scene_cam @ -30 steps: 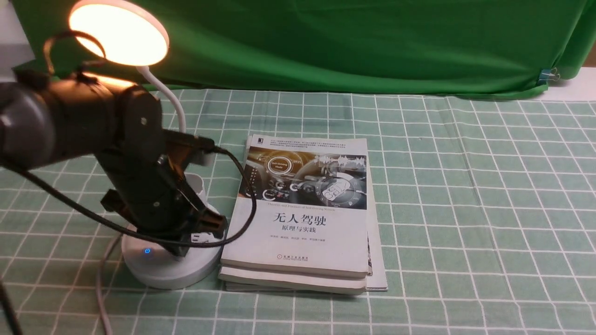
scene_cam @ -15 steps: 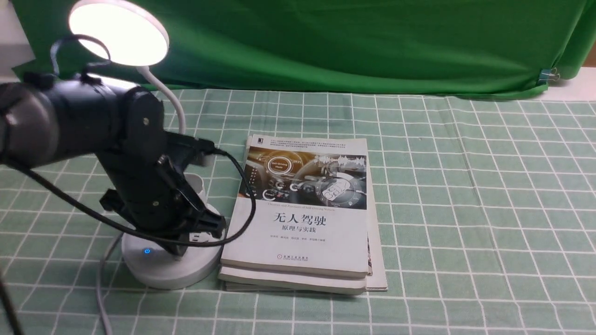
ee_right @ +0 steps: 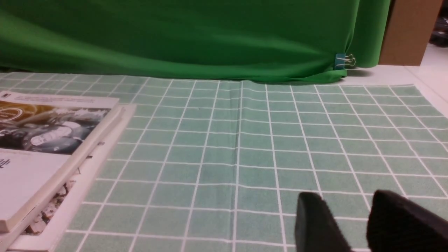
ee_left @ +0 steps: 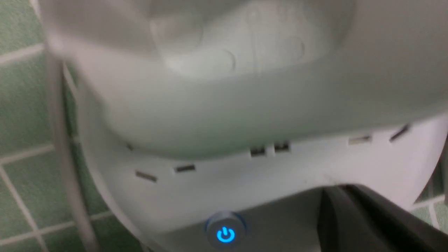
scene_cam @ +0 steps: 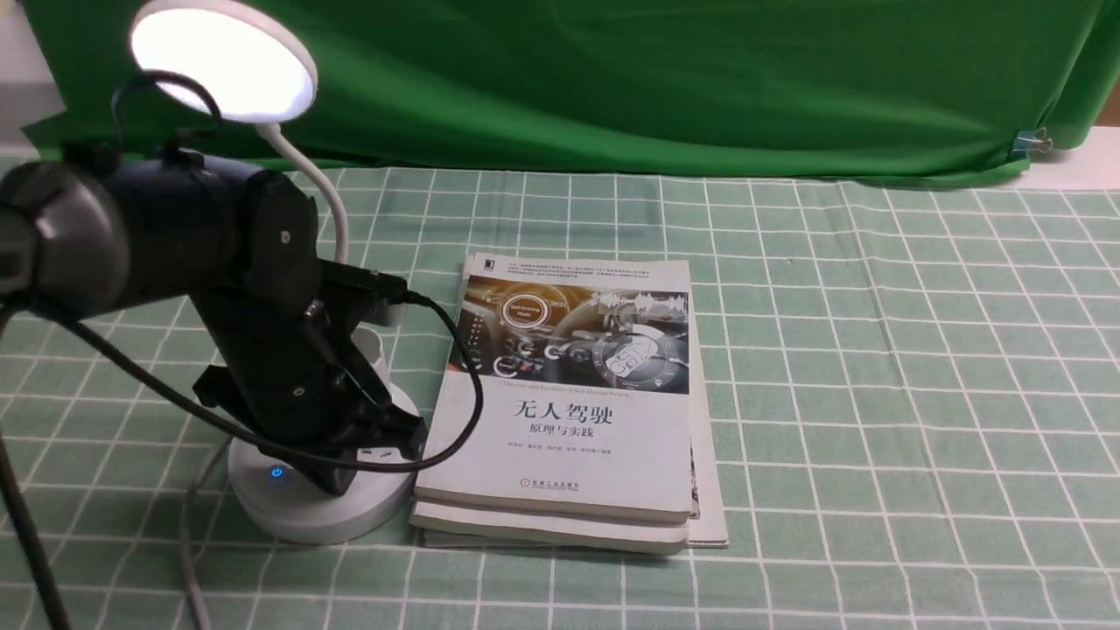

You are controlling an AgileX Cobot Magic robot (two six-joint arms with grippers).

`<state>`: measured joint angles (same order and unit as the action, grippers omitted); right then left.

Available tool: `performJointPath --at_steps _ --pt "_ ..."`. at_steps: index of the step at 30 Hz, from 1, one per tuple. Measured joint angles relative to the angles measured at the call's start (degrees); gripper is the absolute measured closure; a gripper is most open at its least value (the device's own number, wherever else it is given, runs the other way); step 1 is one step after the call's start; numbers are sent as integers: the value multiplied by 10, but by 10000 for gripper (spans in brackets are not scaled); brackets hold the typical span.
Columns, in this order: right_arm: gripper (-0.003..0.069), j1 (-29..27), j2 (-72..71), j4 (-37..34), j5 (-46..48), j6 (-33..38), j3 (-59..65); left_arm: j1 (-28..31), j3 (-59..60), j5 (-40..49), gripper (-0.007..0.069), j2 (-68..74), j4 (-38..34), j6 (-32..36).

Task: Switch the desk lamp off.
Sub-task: Use the left arm to press the button switch on the lamp holder

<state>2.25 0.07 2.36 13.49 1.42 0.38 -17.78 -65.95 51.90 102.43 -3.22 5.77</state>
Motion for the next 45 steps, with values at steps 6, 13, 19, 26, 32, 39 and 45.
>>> performJointPath --at_steps 6,13,19,26,32,39,45 --pt "417 0 0 0 0 0 0 0 -2 1 624 -2 1 0" --pt "417 0 0 0 0 0 0 0 1 3 624 -64 1 3" --pt "417 0 0 0 0 0 0 0 1 3 624 -75 -1 14" --pt "417 0 0 0 0 0 0 0 3 -6 624 -22 -1 20" --pt "417 0 0 0 0 0 0 0 0 -6 624 0 -1 28" --pt "417 0 0 0 0 0 0 0 1 4 624 -16 -11 28" --pt "417 0 0 0 0 0 0 0 12 32 624 -103 -29 28"
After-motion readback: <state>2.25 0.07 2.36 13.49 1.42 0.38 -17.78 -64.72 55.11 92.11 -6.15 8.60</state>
